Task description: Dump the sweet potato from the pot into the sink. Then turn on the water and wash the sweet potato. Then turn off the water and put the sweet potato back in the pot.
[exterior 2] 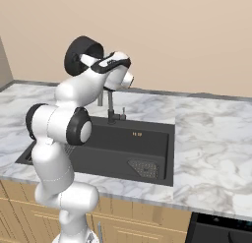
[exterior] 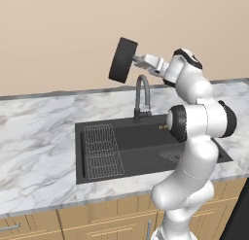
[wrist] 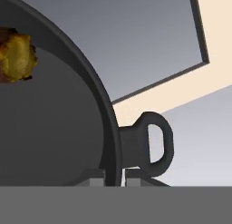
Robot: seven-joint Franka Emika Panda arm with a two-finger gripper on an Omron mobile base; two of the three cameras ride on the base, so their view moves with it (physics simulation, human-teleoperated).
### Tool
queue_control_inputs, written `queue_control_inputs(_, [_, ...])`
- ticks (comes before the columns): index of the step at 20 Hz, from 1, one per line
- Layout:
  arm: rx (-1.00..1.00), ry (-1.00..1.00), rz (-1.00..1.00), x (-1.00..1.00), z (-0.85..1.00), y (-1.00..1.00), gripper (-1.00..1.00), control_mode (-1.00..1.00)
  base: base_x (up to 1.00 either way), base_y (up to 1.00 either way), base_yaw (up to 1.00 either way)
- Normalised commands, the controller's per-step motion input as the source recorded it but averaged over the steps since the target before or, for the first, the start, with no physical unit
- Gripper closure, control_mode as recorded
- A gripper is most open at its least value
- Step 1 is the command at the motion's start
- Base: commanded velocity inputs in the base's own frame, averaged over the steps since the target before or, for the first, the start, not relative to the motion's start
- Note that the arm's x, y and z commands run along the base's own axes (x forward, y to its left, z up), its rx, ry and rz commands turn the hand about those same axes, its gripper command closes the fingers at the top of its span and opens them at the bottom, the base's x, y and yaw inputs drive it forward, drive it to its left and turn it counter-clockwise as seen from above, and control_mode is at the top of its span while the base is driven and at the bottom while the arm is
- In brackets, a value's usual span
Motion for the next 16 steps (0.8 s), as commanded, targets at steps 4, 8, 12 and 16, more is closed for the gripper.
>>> queue_control_inputs(4, [0.08, 0.00, 0.09, 0.00, 0.09, -0.19, 1.00, -1.00, 0.00, 0.00, 0.00])
queue_control_inputs(8, [0.09, 0.00, 0.09, 0.00, 0.05, -0.22, 1.00, -1.00, 0.00, 0.00, 0.00])
queue_control_inputs(12, [0.09, 0.00, 0.09, 0.00, 0.02, -0.28, 1.00, -1.00, 0.00, 0.00, 0.00])
queue_control_inputs(16, [0.09, 0.00, 0.08, 0.00, 0.01, -0.32, 1.00, -1.00, 0.00, 0.00, 0.00])
